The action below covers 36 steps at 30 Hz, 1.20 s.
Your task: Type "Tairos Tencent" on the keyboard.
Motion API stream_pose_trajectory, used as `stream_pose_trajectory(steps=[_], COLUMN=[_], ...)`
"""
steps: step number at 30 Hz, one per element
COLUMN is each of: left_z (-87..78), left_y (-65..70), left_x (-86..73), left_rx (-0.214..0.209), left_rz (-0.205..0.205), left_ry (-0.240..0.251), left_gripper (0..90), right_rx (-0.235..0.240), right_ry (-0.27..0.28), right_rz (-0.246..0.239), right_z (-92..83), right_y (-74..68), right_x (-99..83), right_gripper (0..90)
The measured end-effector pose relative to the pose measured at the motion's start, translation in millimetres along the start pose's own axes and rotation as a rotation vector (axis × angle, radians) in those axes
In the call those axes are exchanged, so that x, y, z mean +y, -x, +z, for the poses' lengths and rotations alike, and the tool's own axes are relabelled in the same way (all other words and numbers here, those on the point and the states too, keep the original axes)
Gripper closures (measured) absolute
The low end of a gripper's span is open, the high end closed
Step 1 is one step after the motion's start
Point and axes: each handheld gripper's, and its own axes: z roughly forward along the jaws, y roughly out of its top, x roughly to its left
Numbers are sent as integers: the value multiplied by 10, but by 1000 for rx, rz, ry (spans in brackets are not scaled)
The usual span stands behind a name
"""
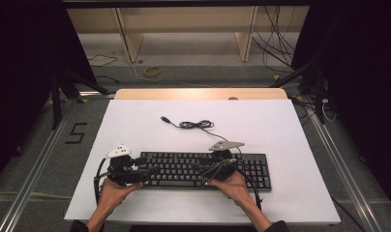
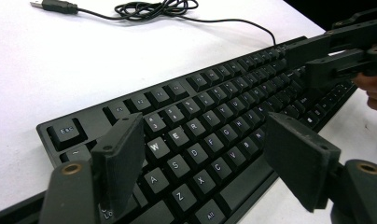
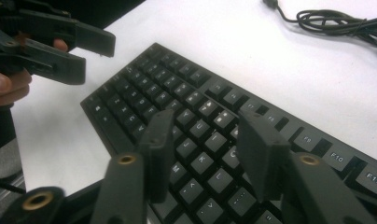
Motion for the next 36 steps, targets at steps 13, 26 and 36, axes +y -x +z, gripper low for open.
stream_pose_trajectory(steps=[13, 26, 36], left_z=[61, 179, 217], left_y=[-57, -24, -13], left_x=[40, 60, 67], left_rx=[37, 32, 40], left_rz=[-14, 40, 79], left_ry=[-62, -151, -184], left_gripper=[358, 678, 880], right_rx=[-13, -17, -8], right_ry=[25, 43, 55], right_rz=[-10, -7, -6], right_z=[-102, -228, -295], right_y=[-2, -8, -31], right_x=[-43, -116, -157], right_gripper=[420, 342, 326])
